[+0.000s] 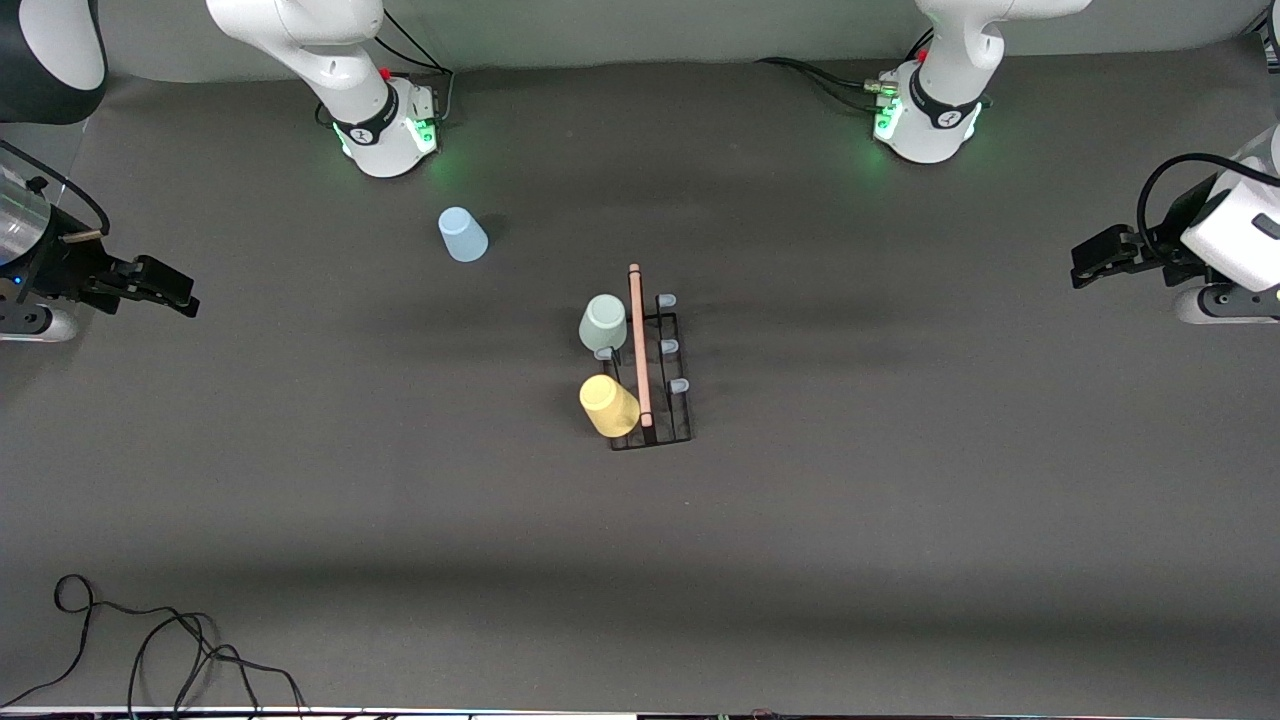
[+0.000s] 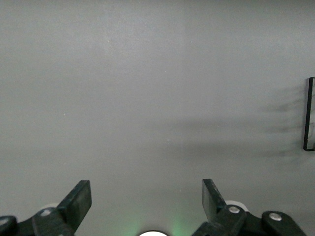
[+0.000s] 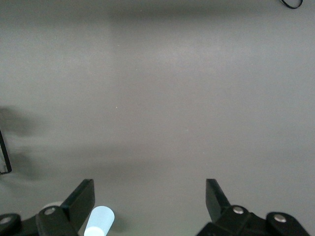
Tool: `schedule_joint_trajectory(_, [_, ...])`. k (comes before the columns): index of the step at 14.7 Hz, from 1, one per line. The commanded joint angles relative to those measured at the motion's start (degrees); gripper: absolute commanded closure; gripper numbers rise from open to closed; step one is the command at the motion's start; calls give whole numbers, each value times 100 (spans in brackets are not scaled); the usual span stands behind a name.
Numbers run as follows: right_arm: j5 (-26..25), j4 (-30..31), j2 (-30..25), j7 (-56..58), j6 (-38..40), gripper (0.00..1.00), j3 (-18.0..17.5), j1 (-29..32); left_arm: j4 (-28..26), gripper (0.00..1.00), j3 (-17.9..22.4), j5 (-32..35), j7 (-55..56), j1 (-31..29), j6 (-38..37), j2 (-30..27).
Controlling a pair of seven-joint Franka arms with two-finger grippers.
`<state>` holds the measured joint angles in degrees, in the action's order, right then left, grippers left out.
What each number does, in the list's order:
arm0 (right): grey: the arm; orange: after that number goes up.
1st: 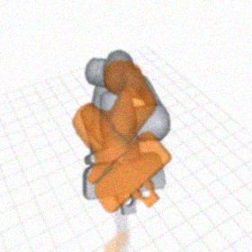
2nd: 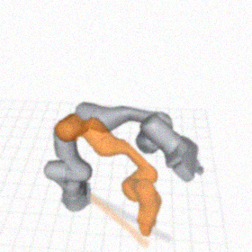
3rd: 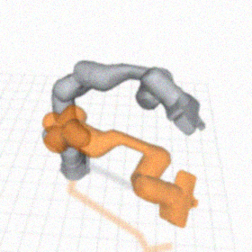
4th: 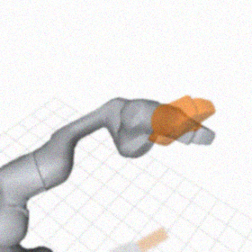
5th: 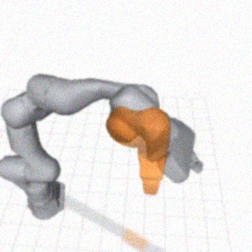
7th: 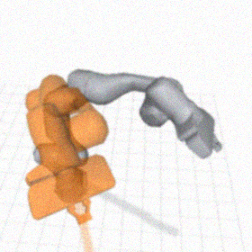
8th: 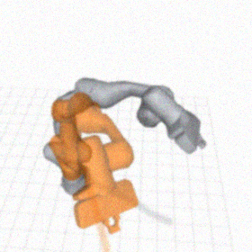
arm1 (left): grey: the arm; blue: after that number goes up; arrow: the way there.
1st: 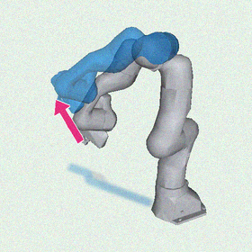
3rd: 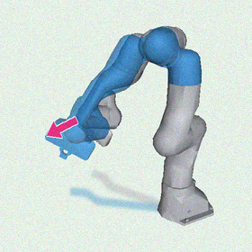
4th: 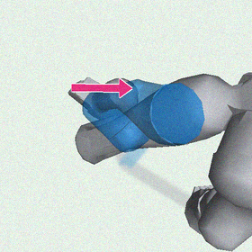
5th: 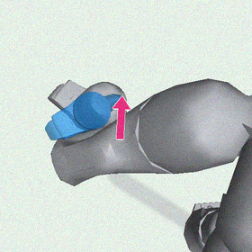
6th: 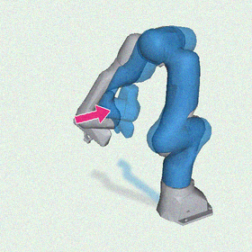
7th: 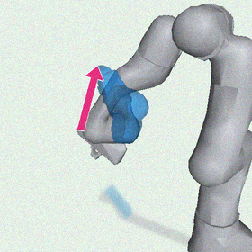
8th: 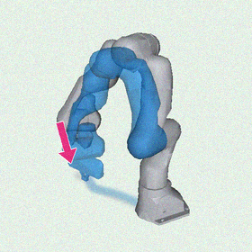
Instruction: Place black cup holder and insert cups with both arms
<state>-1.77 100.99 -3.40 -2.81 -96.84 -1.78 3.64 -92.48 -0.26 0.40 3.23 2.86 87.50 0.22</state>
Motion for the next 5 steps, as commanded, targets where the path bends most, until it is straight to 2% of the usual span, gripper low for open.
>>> schedule_joint_trajectory(1, [107,9,-20,-132,-81,0,2,14,-42,0,9,-14,-59,4,4,-66])
schedule_joint_trajectory(5, [107,9,-20,-132,-72,0,19,14,-42,0,9,-14,-59,-4,-5,-66])
